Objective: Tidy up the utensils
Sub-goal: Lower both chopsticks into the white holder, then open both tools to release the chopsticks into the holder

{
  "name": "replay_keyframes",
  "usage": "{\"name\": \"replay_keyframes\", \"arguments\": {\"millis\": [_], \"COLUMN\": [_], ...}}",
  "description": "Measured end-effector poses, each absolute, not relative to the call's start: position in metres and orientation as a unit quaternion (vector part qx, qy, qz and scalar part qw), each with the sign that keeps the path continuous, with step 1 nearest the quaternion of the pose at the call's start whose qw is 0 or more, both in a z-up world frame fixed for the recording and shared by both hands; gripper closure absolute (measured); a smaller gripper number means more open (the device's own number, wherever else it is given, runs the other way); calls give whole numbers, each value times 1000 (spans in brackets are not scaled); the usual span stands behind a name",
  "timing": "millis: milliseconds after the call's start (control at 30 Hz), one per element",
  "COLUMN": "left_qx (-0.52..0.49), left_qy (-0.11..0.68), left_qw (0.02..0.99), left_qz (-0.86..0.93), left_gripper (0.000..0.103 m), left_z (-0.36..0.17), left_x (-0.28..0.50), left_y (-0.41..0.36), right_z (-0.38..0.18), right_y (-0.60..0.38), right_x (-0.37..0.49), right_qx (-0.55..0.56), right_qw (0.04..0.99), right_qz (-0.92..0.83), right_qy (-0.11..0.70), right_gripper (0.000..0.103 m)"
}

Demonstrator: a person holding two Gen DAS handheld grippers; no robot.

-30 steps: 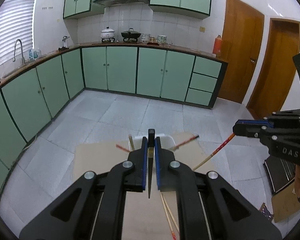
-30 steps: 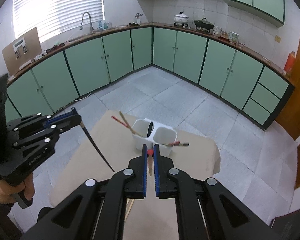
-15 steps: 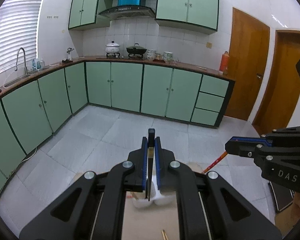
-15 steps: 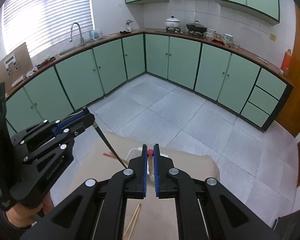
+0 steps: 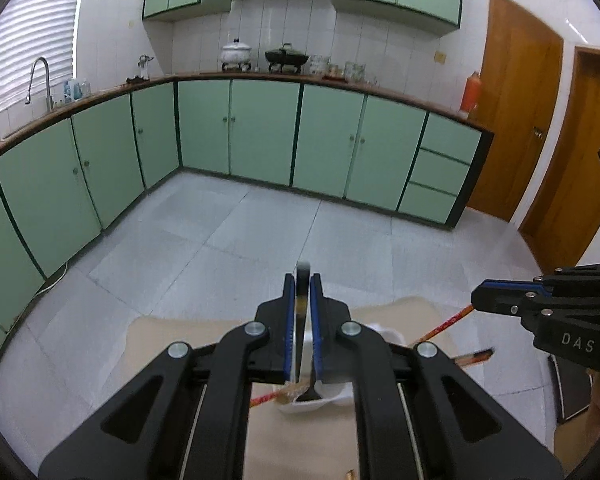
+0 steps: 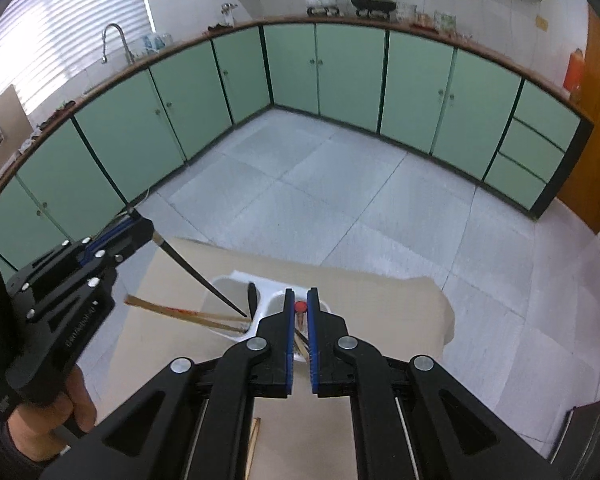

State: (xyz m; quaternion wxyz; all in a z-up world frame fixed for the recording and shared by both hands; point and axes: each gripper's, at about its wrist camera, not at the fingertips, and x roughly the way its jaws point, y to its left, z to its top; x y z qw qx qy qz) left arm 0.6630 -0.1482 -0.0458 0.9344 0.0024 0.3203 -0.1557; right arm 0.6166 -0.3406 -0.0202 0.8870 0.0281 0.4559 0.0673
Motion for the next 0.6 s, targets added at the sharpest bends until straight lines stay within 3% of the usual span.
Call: {"name": "replay_keyframes", "arguments": {"millis": [100, 300, 400, 600], "left_qx": [2, 10, 18, 1], "left_qy": [306, 282, 271, 273], "left_qw": [940, 947, 952, 953], "left_qz": [-150, -151, -143, -134], "left_gripper": [58, 44, 35, 26], "left_z": [-38, -12, -11, -50], "left_x": [650, 602, 564, 485], "left_y": [-136, -100, -79, -42], "right_z": [-19, 1, -3, -80], "right_y": [-349, -368, -367, -344], "right_x": [604, 544, 493, 387], "right_qx": [33, 40, 24, 13], "right_qw": [893, 917, 933, 944], "right_qz": [68, 74, 73, 71], "right_qy": [444, 390, 352, 321], "right_gripper": [89, 83, 71, 69]}}
